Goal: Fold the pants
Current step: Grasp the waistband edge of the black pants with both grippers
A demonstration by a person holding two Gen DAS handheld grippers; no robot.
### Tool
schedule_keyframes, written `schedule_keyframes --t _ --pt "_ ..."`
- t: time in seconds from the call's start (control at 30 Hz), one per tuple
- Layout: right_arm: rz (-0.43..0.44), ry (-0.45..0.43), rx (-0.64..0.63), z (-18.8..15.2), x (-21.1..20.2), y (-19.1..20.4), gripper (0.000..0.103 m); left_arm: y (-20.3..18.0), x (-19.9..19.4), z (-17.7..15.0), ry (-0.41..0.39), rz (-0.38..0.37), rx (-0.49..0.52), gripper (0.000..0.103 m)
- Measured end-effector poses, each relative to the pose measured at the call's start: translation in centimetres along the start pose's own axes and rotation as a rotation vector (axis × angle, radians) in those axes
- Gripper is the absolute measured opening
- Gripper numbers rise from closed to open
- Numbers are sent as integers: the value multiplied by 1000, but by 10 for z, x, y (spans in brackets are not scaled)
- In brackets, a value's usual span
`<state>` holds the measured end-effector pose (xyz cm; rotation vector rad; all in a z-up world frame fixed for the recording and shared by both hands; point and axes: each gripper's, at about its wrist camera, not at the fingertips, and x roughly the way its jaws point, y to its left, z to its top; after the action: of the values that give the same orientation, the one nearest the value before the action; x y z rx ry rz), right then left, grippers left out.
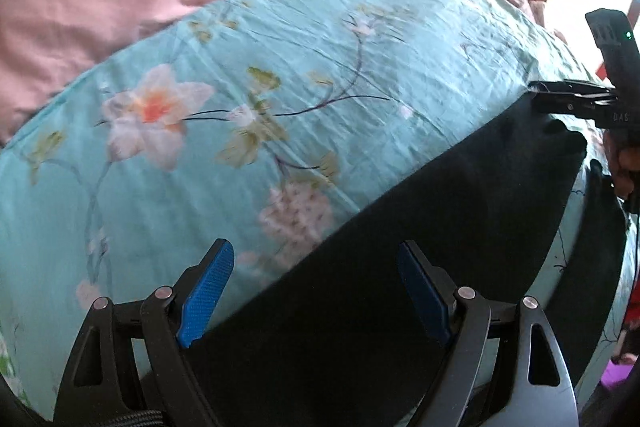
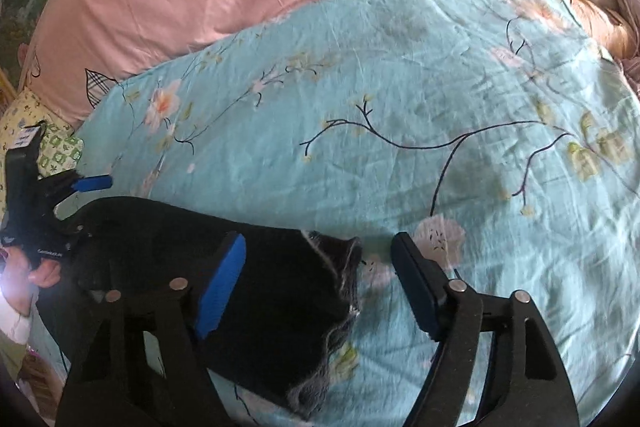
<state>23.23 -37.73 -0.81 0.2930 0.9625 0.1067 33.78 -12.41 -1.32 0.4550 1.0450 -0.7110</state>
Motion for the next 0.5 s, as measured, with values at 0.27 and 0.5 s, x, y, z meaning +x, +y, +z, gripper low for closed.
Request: schedule_keyframes --t 0.27,0.5 --pt "52 33 -32 3 5 4 19 3 21 3 87 -98 17 38" --pt "86 -50 -132 10 -23 15 9 -29 -25 -14 22 -38 30 5"
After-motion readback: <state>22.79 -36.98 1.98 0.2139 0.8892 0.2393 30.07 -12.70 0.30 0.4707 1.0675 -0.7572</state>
